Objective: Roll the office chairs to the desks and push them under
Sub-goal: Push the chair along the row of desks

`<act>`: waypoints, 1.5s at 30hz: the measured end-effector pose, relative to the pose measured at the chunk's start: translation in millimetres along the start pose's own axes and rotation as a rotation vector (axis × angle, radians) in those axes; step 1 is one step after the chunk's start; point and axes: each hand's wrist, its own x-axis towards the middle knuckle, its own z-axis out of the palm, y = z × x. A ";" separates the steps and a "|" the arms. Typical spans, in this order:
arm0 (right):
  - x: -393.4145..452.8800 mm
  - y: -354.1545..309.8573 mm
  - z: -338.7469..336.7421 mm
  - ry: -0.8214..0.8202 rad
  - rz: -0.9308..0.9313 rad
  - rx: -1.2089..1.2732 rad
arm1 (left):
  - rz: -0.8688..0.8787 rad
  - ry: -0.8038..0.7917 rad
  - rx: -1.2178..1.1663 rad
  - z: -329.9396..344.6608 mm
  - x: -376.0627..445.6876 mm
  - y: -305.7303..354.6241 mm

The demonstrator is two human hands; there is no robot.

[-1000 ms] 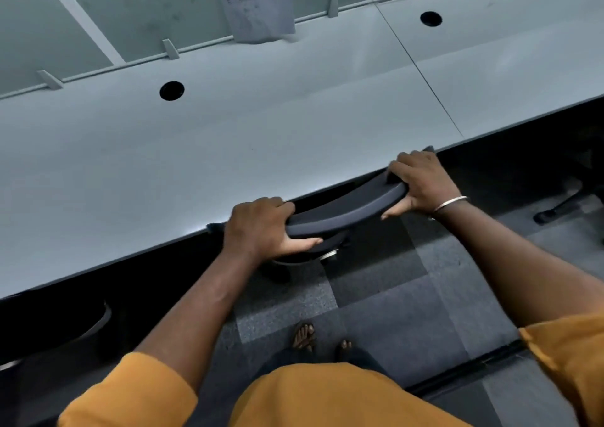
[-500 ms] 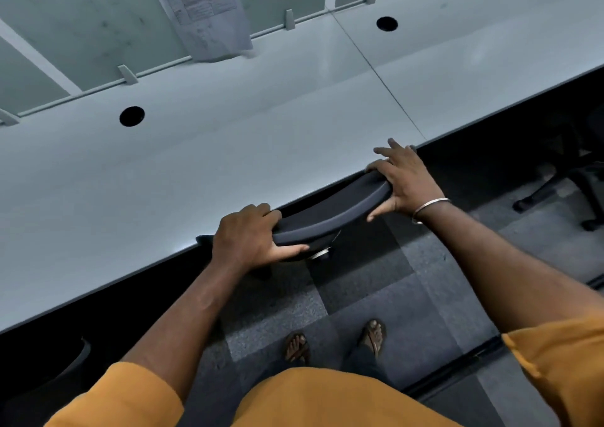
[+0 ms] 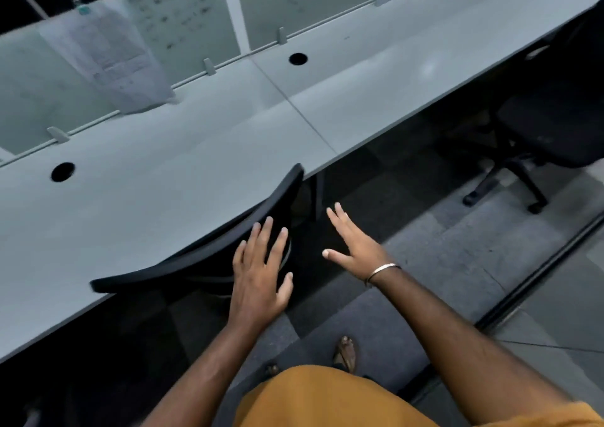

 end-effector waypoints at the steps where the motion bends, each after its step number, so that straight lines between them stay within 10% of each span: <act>1: -19.5 20.5 -10.4 0.009 0.073 0.028 | 0.048 -0.026 -0.035 10.3 7.2 19.0; 11: -123.9 150.4 -107.8 0.243 0.409 0.183 | 0.177 -0.210 -0.297 80.1 101.1 136.2; 45: -94.1 480.0 -434.7 0.596 0.900 0.199 | 0.605 -0.653 -0.262 237.8 549.2 456.3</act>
